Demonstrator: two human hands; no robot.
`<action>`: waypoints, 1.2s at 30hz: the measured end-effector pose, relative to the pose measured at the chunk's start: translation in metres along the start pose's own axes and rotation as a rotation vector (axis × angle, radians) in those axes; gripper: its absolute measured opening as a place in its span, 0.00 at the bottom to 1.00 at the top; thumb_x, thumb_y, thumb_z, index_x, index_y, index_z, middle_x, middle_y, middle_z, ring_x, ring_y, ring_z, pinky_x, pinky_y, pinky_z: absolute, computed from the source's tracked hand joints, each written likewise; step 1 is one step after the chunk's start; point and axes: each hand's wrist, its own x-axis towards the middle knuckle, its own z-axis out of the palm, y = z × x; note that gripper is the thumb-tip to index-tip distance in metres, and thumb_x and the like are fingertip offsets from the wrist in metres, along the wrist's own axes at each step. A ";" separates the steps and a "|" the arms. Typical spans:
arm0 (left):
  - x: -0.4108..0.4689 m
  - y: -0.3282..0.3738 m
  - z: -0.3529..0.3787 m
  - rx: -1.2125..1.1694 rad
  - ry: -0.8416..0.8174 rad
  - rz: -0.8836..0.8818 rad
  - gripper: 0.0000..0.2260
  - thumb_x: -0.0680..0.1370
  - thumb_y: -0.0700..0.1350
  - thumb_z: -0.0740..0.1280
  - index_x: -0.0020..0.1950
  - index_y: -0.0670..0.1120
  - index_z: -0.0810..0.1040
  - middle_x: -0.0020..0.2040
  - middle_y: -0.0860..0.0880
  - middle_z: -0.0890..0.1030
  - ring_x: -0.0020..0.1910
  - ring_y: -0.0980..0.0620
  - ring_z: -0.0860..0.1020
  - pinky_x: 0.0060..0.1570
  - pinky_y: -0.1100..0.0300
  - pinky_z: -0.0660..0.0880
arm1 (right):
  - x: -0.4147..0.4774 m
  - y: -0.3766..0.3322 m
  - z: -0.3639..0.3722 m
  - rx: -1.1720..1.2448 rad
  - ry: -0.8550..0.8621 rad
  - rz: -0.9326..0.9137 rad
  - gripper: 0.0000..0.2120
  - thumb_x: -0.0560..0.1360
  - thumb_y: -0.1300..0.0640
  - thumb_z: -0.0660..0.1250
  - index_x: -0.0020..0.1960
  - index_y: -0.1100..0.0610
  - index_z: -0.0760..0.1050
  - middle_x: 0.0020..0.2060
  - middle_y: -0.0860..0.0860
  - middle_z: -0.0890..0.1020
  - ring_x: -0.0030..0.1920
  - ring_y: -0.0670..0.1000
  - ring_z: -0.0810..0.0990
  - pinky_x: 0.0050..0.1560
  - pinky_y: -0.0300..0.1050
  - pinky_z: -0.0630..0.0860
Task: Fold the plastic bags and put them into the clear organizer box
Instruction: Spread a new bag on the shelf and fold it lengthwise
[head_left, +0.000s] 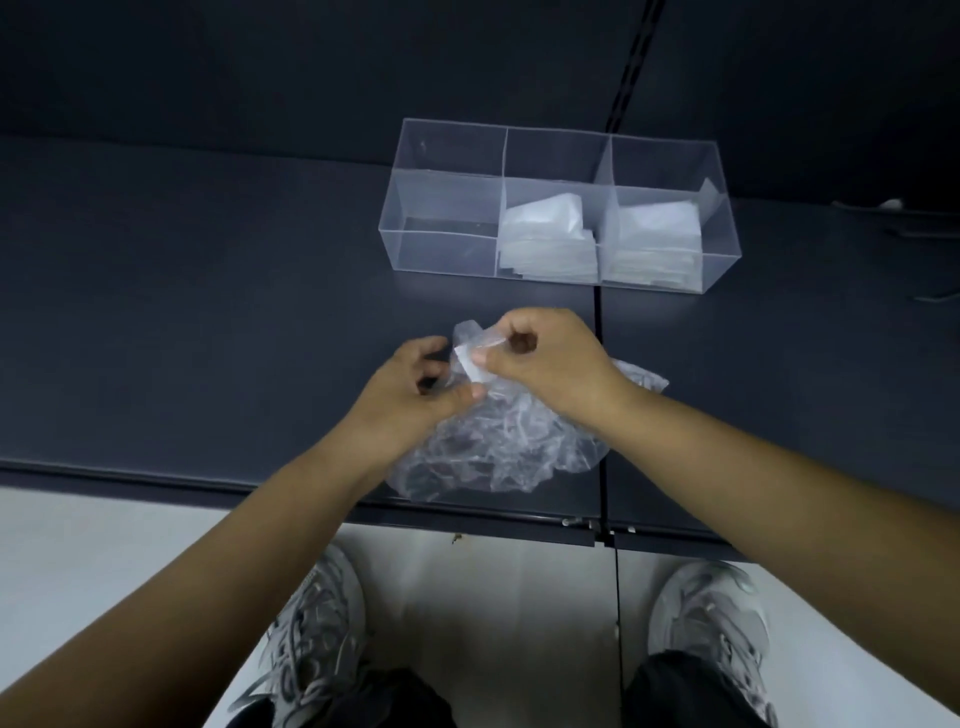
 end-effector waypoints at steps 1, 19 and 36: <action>-0.001 0.001 0.000 -0.063 -0.052 -0.009 0.42 0.68 0.50 0.76 0.76 0.53 0.58 0.61 0.49 0.79 0.63 0.53 0.75 0.57 0.61 0.74 | -0.004 0.001 -0.004 0.095 -0.027 -0.026 0.08 0.74 0.58 0.71 0.43 0.64 0.79 0.38 0.59 0.81 0.38 0.48 0.76 0.43 0.47 0.74; -0.011 0.001 -0.027 0.031 0.070 0.201 0.07 0.77 0.43 0.68 0.40 0.43 0.79 0.54 0.54 0.81 0.51 0.62 0.78 0.54 0.70 0.70 | -0.041 0.038 -0.064 0.295 0.387 0.186 0.12 0.81 0.58 0.60 0.45 0.57 0.81 0.33 0.45 0.85 0.36 0.43 0.82 0.45 0.40 0.79; -0.040 0.015 -0.014 -0.040 0.126 0.388 0.11 0.79 0.53 0.62 0.40 0.50 0.71 0.33 0.56 0.72 0.35 0.58 0.70 0.42 0.61 0.70 | -0.072 0.018 -0.060 0.431 0.467 0.208 0.12 0.80 0.58 0.62 0.41 0.60 0.79 0.33 0.50 0.83 0.34 0.47 0.79 0.35 0.36 0.76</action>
